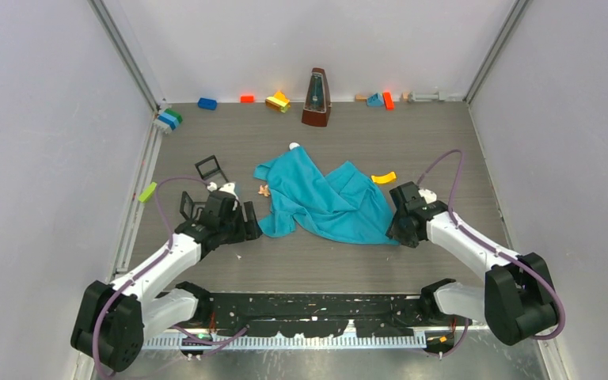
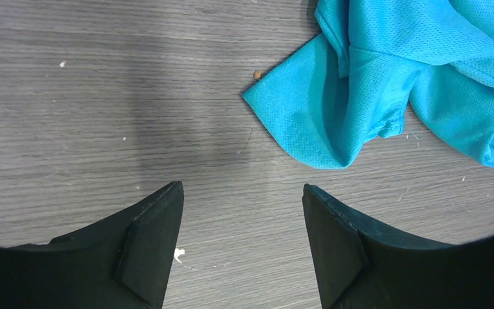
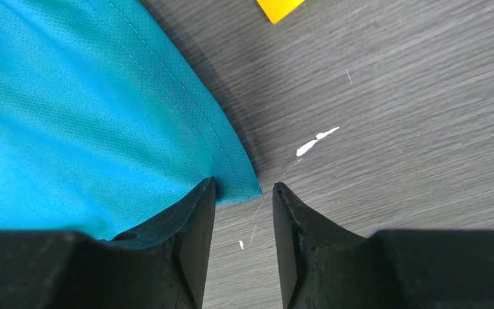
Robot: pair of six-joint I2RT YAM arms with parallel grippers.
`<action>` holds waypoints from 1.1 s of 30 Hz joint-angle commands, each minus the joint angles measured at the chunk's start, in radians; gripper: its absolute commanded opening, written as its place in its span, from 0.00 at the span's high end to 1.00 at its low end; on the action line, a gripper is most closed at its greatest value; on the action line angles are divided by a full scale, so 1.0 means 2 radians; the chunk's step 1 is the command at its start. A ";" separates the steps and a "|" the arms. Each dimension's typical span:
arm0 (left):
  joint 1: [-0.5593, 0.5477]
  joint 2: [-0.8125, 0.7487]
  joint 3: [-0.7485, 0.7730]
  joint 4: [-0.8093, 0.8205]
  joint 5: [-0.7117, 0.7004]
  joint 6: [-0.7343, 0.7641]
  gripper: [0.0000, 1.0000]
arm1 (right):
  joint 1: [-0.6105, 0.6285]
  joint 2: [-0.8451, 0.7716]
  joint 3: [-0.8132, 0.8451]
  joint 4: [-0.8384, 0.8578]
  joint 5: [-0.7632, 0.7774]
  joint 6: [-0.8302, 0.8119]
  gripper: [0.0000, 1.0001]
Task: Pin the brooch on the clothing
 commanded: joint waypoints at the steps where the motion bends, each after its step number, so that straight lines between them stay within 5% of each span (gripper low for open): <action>1: 0.002 -0.004 -0.008 0.022 -0.006 -0.016 0.30 | -0.001 0.000 -0.004 0.001 0.001 0.022 0.58; 9: 0.002 0.027 0.001 0.037 -0.016 -0.014 0.34 | -0.001 0.035 -0.011 0.023 -0.010 0.027 0.64; 16: 0.002 0.075 0.013 0.051 -0.025 -0.013 0.40 | -0.001 0.038 -0.018 0.036 -0.014 0.030 0.80; 33: -0.012 0.169 0.046 0.111 -0.021 -0.011 0.46 | -0.001 0.057 -0.033 0.067 -0.029 0.029 0.91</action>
